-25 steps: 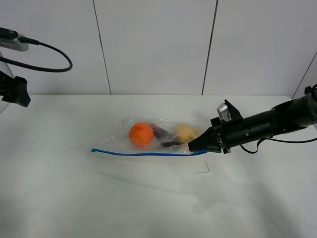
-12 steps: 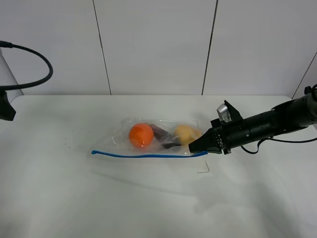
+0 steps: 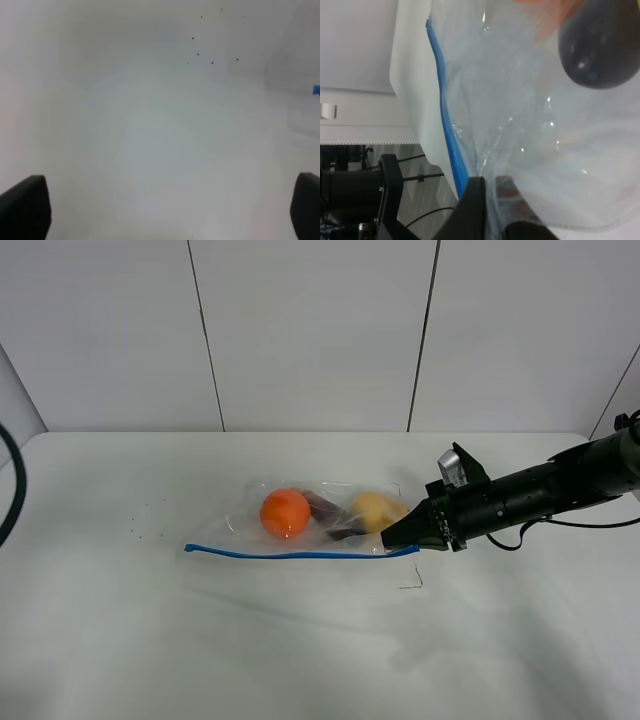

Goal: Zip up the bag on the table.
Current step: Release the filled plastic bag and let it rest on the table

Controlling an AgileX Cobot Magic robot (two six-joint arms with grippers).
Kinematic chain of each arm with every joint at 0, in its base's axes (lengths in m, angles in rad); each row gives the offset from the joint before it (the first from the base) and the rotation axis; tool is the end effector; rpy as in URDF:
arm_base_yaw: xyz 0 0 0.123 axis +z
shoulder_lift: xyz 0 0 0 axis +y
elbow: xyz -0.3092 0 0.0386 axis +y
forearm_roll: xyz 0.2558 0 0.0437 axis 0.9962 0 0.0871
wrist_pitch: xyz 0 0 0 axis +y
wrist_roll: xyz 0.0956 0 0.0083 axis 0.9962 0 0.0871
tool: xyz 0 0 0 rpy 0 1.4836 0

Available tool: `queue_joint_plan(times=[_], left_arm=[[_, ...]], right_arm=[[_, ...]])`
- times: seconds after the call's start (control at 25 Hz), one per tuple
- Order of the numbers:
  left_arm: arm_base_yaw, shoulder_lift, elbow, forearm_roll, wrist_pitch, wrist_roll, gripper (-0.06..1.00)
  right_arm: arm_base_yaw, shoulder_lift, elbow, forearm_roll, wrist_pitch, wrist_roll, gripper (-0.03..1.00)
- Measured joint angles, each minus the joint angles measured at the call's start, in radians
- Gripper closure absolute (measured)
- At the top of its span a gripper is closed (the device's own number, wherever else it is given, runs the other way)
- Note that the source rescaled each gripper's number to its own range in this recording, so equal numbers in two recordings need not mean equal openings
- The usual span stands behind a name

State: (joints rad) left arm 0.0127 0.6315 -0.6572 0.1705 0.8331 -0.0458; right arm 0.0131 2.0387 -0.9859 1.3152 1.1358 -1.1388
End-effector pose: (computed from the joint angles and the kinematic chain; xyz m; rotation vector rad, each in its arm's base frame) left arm 0.0996 0.0133 0.3246 -0.0010 2.2839 0.1867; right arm 0.3423 0.0887 0.1352 -0.2570 2.5669 1.5190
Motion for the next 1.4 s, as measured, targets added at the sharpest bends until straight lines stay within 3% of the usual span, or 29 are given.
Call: queue_joint_plan(times=[0.28, 0.64, 0.92, 1.4], left_arm=[[0.0, -0.249, 0.033, -0.049, 0.094, -0.001, -0.05], [0.0, -0.48, 0.034, -0.055, 0.231, 0.011, -0.05], [0.0, -0.627, 0.062, -0.057, 0.252, 0.02, -0.05], [0.0, -0.638, 0.162, -0.102, 0.235, 0.023, -0.05]], right_arm=[[0.0, 0.0, 0.0, -0.001, 0.007, 0.0, 0.97], [0.0, 0.0, 0.0, -0.002, 0.007, -0.003, 0.97], [0.0, 0.0, 0.0, -0.002, 0.007, -0.004, 0.97], [-0.001, 0.0, 0.0, -0.01, 0.007, -0.004, 0.97]])
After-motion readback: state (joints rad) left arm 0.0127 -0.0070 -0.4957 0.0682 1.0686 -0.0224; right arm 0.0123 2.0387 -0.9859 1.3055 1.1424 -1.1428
